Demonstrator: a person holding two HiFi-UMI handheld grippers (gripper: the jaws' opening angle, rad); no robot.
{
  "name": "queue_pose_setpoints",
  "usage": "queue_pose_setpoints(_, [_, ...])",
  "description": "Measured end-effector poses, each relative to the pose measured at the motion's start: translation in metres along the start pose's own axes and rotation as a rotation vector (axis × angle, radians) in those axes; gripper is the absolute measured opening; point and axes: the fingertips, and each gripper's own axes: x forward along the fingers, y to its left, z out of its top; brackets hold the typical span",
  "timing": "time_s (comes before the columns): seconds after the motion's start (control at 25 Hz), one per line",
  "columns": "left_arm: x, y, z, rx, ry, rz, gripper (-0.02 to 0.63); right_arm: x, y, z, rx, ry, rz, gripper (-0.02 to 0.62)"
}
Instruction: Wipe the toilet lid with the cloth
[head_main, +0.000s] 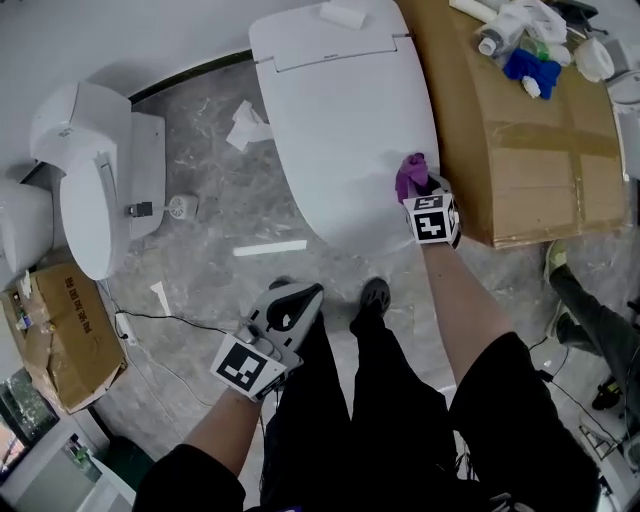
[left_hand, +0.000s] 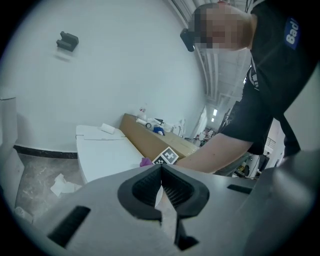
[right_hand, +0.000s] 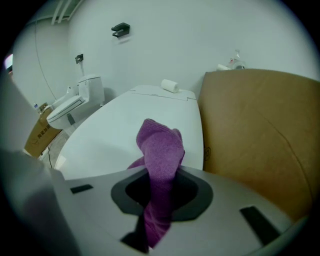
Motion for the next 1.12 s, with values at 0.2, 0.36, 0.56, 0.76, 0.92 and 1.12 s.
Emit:
queue_pose_setpoints(0.2, [0.001, -0.022, -0.001, -0.016, -0.041, 0.015, 0.017, -0.003, 0.005, -0.007, 0.065, -0.028, 0.013, 0.075])
queue_pose_setpoints(0.36, [-0.022, -0.022, -0.019, -0.036, -0.037, 0.035, 0.017, -0.004, 0.064, -0.006, -0.007, -0.047, 0.096, 0.075])
queue_pose_setpoints(0.56, [-0.064, -0.016, -0.032, -0.012, -0.022, 0.032, 0.017, -0.014, 0.138, 0.002, -0.076, -0.068, 0.149, 0.075])
queue_pose_setpoints(0.76, [-0.103, -0.005, -0.038, 0.005, -0.024, 0.049, 0.017, -0.022, 0.202, -0.001, -0.110, -0.063, 0.201, 0.075])
queue_pose_setpoints(0.92, [-0.117, -0.009, -0.046, 0.011, -0.015, 0.040, 0.017, -0.031, 0.213, -0.012, -0.113, -0.063, 0.203, 0.075])
queue_pose_setpoints(1.12, [-0.122, -0.019, -0.046, 0.020, -0.019, 0.013, 0.017, -0.044, 0.167, -0.047, -0.033, -0.004, 0.110, 0.075])
